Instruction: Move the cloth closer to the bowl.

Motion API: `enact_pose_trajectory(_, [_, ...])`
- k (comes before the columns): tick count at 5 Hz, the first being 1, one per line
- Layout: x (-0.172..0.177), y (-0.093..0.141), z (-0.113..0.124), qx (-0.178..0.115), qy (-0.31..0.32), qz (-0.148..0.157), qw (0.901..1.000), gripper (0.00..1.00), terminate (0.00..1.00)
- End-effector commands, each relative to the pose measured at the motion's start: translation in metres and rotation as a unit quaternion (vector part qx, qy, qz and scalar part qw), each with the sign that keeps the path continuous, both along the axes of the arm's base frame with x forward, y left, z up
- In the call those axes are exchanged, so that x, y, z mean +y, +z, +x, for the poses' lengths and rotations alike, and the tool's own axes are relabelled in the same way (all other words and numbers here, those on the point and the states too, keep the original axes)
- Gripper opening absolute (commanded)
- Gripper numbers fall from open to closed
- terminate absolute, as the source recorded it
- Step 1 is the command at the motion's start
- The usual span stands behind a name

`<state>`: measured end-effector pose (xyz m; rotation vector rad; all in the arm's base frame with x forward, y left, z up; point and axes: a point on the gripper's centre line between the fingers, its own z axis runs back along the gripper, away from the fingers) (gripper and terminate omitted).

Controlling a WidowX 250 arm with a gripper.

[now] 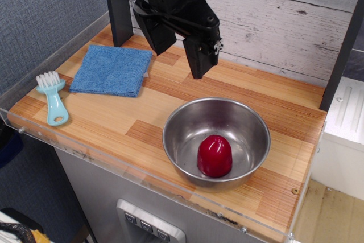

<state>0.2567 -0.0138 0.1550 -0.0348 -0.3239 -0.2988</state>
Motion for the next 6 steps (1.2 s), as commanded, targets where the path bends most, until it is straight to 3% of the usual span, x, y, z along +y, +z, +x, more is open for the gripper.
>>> enact_pose_trajectory(1, [0.000, 0.000, 0.000, 0.000, 0.000, 0.000, 1.0000, 1.00, 0.00])
enact_pose_trajectory(2, [0.033, 0.006, 0.009, -0.002, 0.058, -0.030, 0.9979, 1.00, 0.00])
enact_pose_trajectory(4, [0.095, 0.003, 0.026, 0.001, 0.138, -0.044, 0.9895, 1.00, 0.00])
enact_pose_trajectory(6, [0.144, -0.025, 0.044, 0.013, 0.202, -0.028, 0.9789, 1.00, 0.00])
